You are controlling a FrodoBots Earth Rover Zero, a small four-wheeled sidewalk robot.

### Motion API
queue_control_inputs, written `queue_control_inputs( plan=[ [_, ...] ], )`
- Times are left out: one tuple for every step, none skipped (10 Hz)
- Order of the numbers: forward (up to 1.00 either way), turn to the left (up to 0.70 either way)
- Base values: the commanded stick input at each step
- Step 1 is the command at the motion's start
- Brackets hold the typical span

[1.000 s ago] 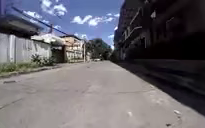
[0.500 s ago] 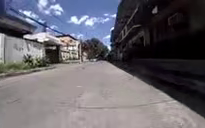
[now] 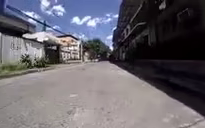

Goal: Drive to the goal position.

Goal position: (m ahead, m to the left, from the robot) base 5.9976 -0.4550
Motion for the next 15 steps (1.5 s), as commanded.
queue_control_inputs(
  plan=[
    [1.0, -0.4],
    [1.0, -0.34],
    [1.0, 0.0],
    [1.0, 0.0],
    [1.0, 0.0],
    [1.0, 0.0],
    [1.0, 0.0],
    [1.0, 0.0],
    [1.0, 0.0],
    [1.0, 0.0],
    [1.0, 0.0],
    [1.0, 0.03],
    [1.0, 0.03],
    [1.0, -0.16],
    [1.0, -0.4]
  ],
)
